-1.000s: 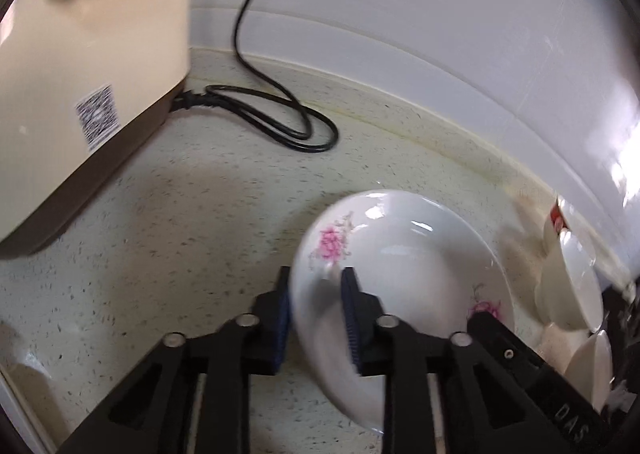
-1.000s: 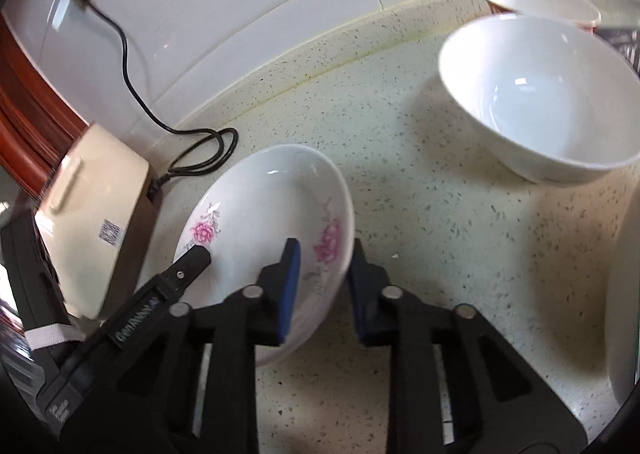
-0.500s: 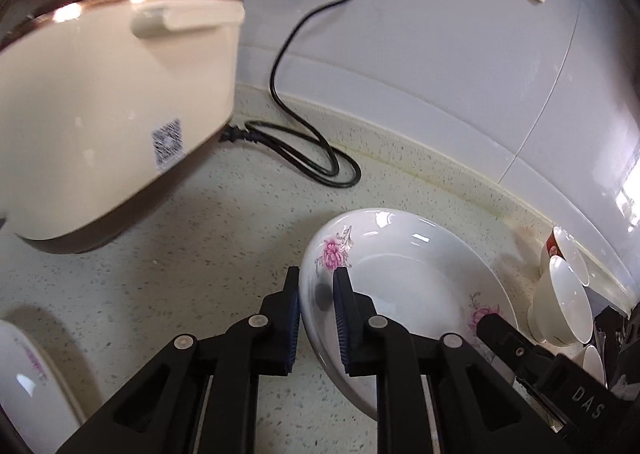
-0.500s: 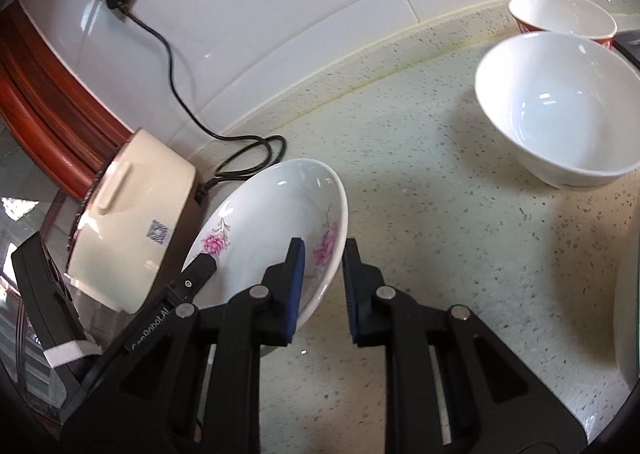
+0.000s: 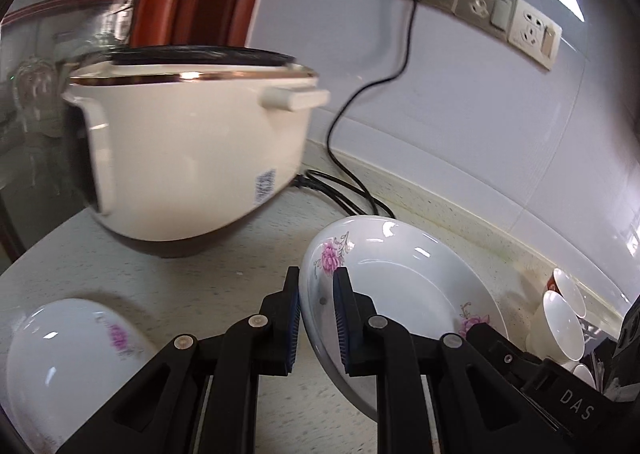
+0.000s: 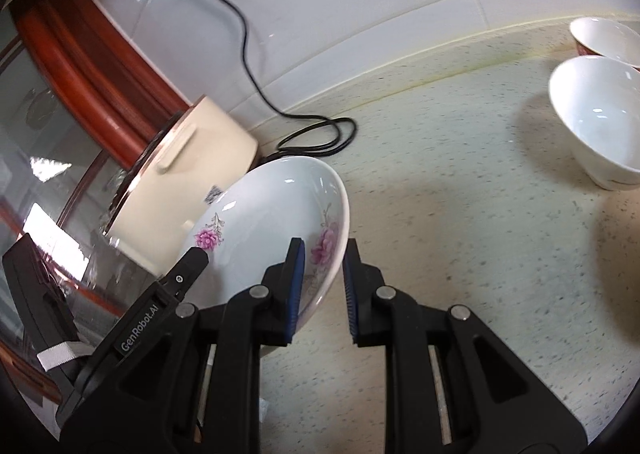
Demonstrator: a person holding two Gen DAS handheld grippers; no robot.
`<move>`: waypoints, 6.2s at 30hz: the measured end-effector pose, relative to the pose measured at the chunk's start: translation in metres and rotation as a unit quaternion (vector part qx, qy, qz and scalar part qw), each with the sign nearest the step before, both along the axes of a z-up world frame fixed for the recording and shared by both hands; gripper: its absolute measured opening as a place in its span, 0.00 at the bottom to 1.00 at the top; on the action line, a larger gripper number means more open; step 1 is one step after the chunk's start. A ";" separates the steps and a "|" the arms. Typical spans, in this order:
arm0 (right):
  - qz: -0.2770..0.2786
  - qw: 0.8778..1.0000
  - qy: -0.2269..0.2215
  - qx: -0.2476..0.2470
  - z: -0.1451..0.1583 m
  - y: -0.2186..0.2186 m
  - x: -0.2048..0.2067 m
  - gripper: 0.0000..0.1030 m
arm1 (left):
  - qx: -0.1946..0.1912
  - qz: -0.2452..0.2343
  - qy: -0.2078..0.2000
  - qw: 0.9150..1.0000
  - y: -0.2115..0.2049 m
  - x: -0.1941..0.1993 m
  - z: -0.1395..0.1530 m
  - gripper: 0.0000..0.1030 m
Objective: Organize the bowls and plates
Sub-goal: 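Carry both held plates past the rice cooker toward the plate stack, then lower both plates onto the stack and open both tools, then move both open tools toward the bowls and glass lid by the stove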
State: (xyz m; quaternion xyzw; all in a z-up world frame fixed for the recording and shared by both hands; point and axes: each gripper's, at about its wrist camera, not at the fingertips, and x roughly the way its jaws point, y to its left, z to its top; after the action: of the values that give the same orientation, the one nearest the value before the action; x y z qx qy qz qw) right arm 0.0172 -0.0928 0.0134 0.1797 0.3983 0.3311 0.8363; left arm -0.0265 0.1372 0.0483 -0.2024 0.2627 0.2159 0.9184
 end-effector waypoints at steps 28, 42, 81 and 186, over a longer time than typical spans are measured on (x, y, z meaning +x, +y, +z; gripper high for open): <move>0.088 0.996 -0.018 0.006 0.007 0.043 -0.041 0.22 | 0.012 0.072 0.006 0.997 0.024 -0.073 0.006 0.16; 0.126 0.992 -0.027 0.007 0.004 0.063 -0.061 0.22 | 0.016 0.095 0.005 0.995 0.035 -0.102 0.005 0.16; 0.198 0.977 -0.058 -0.048 -0.018 0.119 -0.116 0.23 | -0.001 0.140 0.022 0.990 0.072 -0.163 -0.027 0.17; -0.143 0.988 0.030 -0.045 -0.010 -0.245 -0.013 0.80 | -0.134 -0.242 0.064 0.959 -0.215 0.050 -0.026 0.81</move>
State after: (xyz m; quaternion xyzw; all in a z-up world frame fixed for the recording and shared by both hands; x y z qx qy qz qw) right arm 0.0043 -0.3378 0.0035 0.2070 0.4076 0.1842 0.8701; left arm 0.0234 -0.0774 0.0225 -0.2400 0.3889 -0.0371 0.8887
